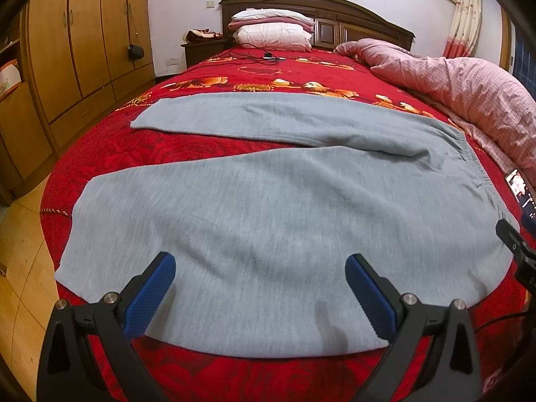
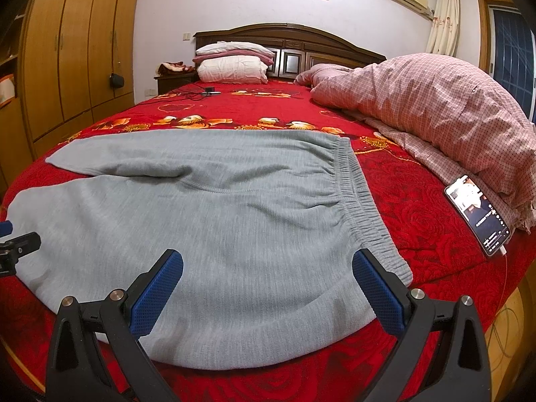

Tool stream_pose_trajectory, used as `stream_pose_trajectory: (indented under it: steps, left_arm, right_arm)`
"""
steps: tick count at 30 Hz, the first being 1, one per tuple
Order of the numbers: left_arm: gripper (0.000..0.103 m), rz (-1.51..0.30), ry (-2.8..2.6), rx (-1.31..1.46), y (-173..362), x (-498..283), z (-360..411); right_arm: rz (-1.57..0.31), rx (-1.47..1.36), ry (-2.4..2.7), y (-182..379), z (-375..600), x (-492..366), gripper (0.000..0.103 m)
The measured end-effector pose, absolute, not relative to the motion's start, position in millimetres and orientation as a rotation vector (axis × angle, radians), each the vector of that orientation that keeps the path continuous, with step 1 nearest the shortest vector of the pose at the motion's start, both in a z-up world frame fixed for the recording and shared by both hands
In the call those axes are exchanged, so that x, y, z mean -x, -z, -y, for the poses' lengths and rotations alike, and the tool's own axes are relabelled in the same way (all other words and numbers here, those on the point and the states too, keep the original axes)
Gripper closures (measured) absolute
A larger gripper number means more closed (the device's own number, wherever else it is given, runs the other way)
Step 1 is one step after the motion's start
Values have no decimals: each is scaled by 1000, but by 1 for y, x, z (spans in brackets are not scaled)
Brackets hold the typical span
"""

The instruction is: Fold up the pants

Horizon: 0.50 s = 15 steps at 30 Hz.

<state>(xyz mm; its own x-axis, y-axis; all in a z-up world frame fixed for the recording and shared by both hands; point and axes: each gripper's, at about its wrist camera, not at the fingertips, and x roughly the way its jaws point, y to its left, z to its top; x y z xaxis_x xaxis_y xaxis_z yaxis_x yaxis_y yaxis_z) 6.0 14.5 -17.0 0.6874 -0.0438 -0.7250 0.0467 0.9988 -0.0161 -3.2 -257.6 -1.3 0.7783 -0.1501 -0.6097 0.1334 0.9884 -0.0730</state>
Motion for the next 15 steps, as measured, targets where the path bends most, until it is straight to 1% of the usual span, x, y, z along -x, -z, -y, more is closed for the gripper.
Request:
stream_pose_trajectory:
  steps: [15]
  left_arm:
    - [0, -814, 46, -1, 18, -6, -16]
  right_arm:
    - [-664, 26, 154, 3, 257, 3, 0]
